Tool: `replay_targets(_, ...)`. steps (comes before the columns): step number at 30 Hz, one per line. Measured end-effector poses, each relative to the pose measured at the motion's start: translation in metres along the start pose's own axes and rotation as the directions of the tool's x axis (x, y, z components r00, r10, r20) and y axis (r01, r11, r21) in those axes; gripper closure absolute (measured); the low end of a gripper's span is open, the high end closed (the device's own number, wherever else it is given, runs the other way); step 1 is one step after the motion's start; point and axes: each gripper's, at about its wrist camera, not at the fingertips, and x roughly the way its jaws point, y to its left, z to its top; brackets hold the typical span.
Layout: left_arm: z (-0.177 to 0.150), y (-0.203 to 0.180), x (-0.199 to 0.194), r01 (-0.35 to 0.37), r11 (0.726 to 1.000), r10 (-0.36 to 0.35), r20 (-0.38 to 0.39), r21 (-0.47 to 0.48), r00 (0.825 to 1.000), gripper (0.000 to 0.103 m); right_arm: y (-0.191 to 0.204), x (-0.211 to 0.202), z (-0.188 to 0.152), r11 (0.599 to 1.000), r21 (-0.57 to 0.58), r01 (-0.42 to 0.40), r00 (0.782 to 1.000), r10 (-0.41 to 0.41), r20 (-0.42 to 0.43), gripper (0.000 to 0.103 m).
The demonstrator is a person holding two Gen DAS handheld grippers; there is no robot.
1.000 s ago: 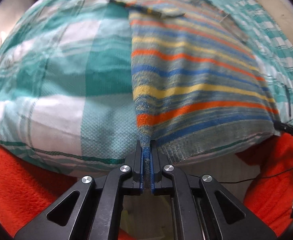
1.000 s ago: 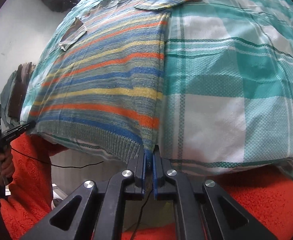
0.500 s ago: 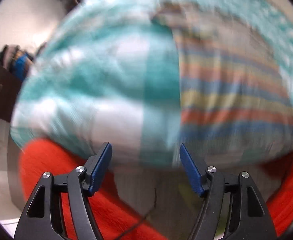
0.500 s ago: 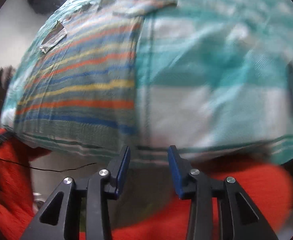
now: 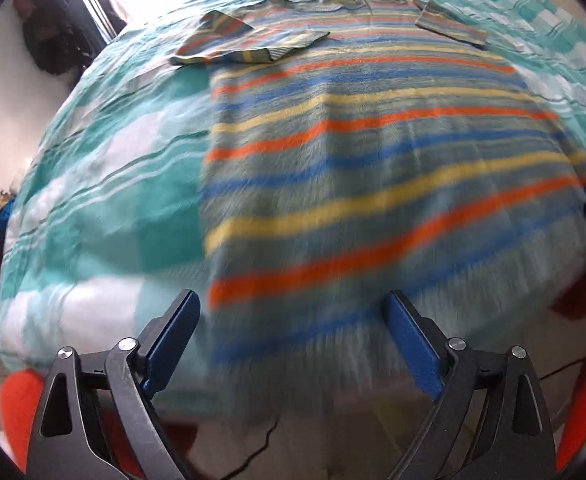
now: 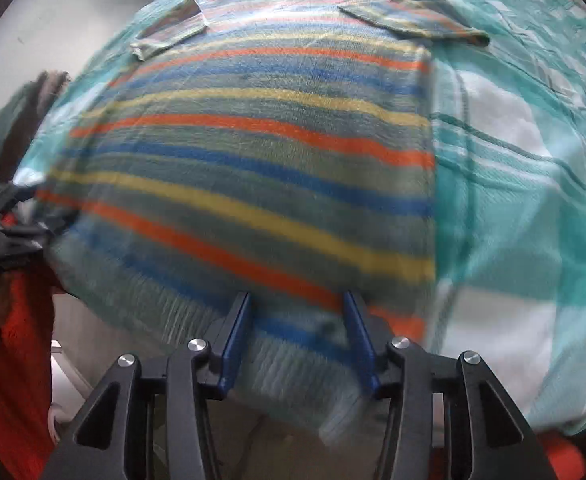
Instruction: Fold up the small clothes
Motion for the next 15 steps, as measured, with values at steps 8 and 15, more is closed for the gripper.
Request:
replay_targets(8, 0.014, 0.048, -0.036, 0.012, 0.966, 0.023, 0.132, -0.26, 0.991, 0.008, -0.015, -0.075, 0.128, 0.948, -0.217, 0.234, 0.952, -0.177, 0.25, 0.033)
replay_targets(15, -0.005, 0.067, -0.028, -0.074, 0.947, 0.094, 0.052, -0.311, 0.994, 0.008, -0.024, 0.048, 0.219, 0.904, -0.371, 0.211, 0.976, -0.171, 0.138, 0.041)
